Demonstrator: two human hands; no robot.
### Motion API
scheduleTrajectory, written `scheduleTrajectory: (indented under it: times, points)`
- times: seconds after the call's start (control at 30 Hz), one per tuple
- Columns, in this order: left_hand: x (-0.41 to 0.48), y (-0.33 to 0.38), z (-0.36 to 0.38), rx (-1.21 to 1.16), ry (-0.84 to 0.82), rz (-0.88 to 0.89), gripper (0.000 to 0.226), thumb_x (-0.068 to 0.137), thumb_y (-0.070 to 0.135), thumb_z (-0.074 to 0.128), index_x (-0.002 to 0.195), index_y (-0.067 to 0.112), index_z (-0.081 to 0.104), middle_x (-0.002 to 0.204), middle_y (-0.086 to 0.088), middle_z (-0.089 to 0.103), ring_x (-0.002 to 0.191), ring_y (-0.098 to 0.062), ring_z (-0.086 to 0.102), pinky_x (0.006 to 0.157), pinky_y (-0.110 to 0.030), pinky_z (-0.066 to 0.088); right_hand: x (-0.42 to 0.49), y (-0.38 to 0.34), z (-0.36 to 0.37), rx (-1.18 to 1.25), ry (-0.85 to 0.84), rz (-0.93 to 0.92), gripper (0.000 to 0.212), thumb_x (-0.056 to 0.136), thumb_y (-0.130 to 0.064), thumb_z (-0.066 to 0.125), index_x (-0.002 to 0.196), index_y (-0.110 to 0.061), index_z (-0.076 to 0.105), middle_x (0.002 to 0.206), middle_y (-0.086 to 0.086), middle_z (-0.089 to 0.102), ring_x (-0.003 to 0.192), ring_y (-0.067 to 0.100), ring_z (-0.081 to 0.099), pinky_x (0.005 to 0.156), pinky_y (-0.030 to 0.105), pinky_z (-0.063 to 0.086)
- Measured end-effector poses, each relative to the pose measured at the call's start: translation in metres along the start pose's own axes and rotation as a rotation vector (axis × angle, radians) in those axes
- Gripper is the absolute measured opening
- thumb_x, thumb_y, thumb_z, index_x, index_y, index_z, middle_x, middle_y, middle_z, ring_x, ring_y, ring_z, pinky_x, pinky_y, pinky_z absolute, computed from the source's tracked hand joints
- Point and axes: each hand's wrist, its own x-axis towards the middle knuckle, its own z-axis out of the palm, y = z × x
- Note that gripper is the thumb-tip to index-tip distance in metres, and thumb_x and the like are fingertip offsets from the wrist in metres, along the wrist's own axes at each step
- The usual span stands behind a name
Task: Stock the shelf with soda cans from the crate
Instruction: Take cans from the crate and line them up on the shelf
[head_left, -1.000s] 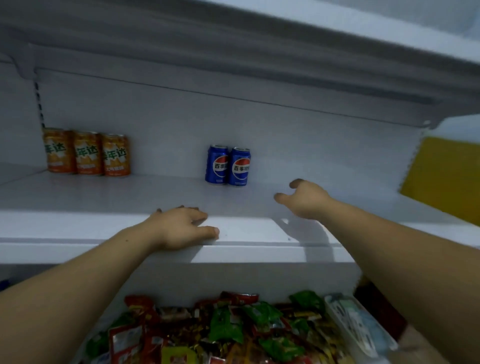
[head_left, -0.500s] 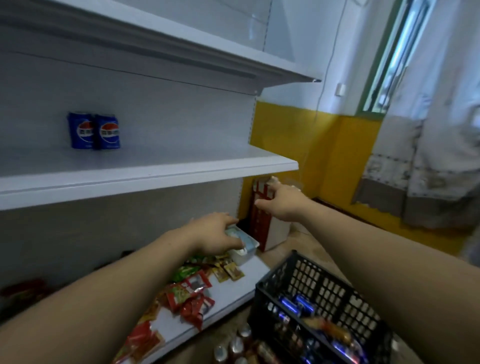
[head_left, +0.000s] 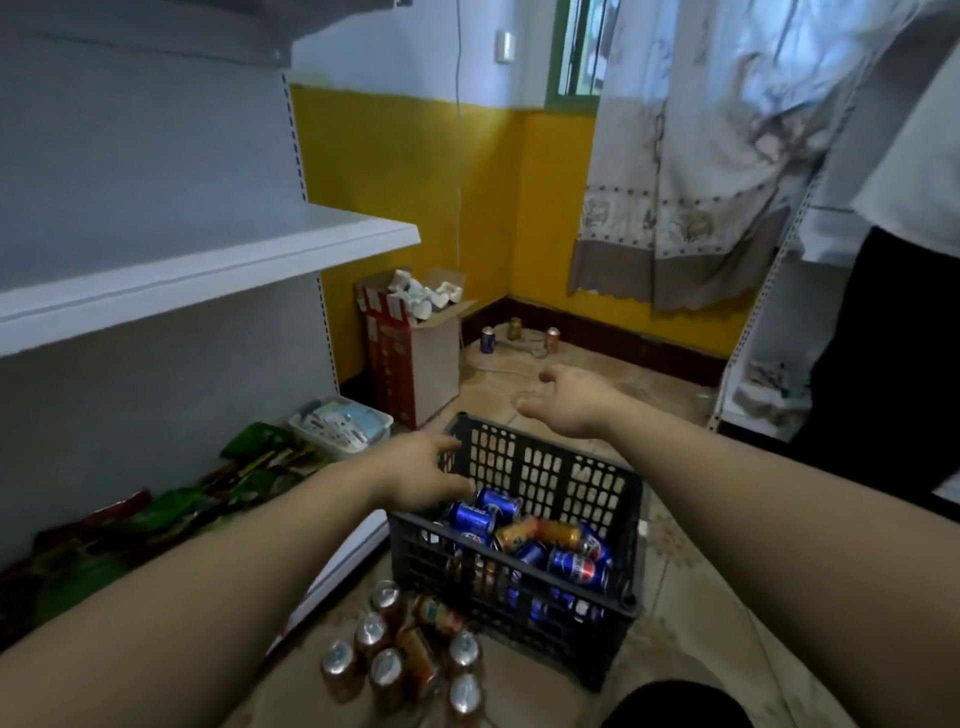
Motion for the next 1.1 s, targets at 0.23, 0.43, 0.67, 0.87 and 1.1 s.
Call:
scheduleTrajectory:
  times: [0.23,0.43,0.67,0.87,1.1]
  points:
    - [0.124,-0.011,0.071,-0.046,-0.218,-0.031,0.068,0.081,0.049,0.064,0.141,0.026,0.042,0.137,-0.001,0.052,0.115,-0.017,0.053,0.097,-0.030,0.043,0.080,0.091,0.063,0.060,-0.150,0.197,0.063,0.092,-0.045,0.058,0.144,-0.014,0.038,0.139,0.010,0.050,0.122,0.025,0.051,0.091,0.033,0.042]
    - [0.241,-0.037,0.159,-0.086,-0.412,-0.071,0.047,0.083,0.044,0.065,0.127,0.031,0.053,0.114,0.004,0.060,0.100,-0.014,0.058,0.088,-0.030,0.048,0.164,0.178,0.160,0.042,-0.381,0.299,0.073,0.093,-0.052,0.052,0.149,-0.013,0.028,0.149,0.010,0.039,0.129,0.027,0.045,0.100,0.034,0.041]
    - [0.349,-0.069,0.265,-0.071,-0.598,-0.052,0.080,0.080,0.052,0.065,0.147,0.024,0.031,0.148,0.000,0.039,0.128,-0.021,0.044,0.102,-0.033,0.040,0.222,0.264,0.300,0.005,-0.528,0.404,0.063,0.087,-0.042,0.064,0.140,-0.018,0.039,0.127,0.010,0.055,0.108,0.022,0.055,0.081,0.025,0.042]
    - [0.382,-0.095,0.297,-0.044,-0.645,-0.036,0.080,0.081,0.047,0.067,0.147,0.021,0.030,0.149,-0.001,0.038,0.130,-0.021,0.042,0.106,-0.035,0.038,0.236,0.300,0.373,-0.309,-0.707,0.310,0.090,0.080,-0.045,0.070,0.149,-0.022,0.017,0.146,0.017,0.035,0.130,0.037,0.039,0.107,0.047,0.036]
    - [0.349,-0.095,0.258,-0.104,-0.557,-0.037,0.067,0.084,0.037,0.068,0.142,0.020,0.039,0.140,0.000,0.048,0.123,-0.018,0.048,0.092,-0.023,0.036,0.221,0.271,0.341,-0.072,-0.521,0.215,0.089,0.071,-0.043,0.077,0.144,-0.034,0.027,0.131,0.002,0.050,0.112,0.021,0.054,0.092,0.034,0.048]
